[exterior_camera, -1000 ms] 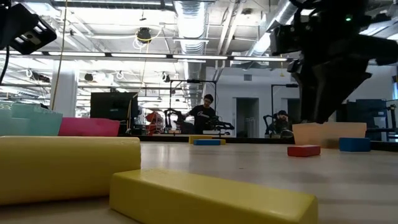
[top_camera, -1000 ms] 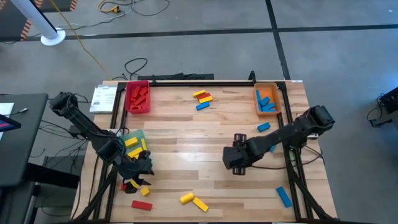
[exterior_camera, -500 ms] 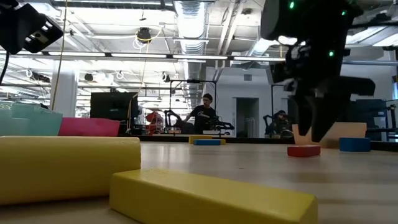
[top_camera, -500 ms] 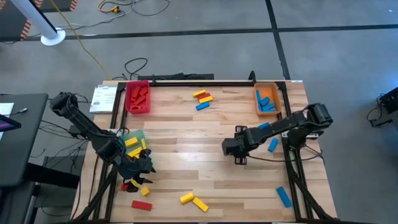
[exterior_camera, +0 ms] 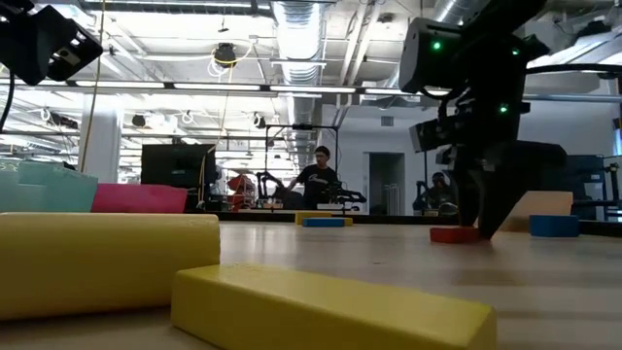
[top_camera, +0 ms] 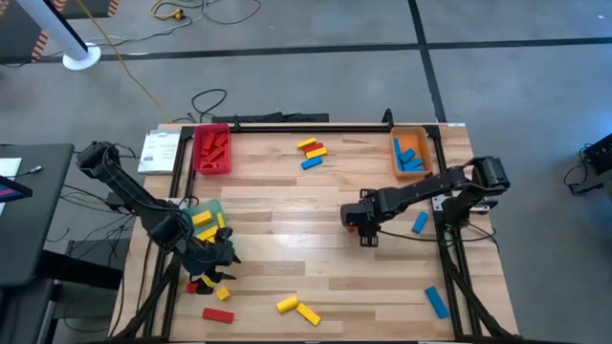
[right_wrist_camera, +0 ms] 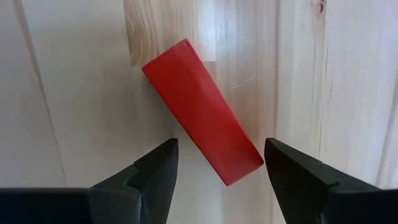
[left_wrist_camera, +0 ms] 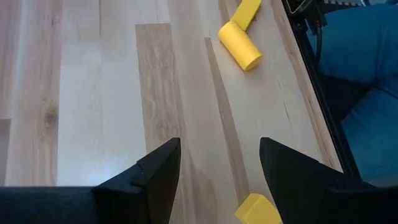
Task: Sort blocks
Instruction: Put the red block into the red bin
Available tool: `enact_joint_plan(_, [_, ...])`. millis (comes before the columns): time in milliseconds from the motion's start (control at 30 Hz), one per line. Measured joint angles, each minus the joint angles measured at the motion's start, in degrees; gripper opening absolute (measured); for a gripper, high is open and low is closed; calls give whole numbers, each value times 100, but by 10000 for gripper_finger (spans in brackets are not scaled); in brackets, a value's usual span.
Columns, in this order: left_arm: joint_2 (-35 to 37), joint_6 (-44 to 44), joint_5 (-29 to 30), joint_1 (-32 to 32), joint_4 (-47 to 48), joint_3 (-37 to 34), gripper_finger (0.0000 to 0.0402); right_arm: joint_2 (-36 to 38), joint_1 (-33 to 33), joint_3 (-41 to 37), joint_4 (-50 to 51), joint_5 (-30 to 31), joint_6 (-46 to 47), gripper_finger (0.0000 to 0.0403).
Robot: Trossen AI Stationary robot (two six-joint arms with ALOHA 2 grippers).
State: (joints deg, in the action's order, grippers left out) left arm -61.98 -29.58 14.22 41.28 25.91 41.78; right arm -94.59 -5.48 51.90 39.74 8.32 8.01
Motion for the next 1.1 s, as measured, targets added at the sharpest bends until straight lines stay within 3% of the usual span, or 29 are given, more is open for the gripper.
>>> enact_joint_plan(233, [0,139,294,-2,-58,0,215,0,-24,0,-128,-222,-2,229])
enact_joint_plan(667, [-2,646,1307,-201,-380,0,215,2,-92,9,-273,-259,190,102])
enact_joint_plan(900, [-2,845,1605,-424,-521,0,215,-6,-210,122,-296,-438,397,95])
enact_joint_plan(1100, [-2,1277,1784,-754,-1250,0,215,-7,-437,559,-636,-448,288,91])
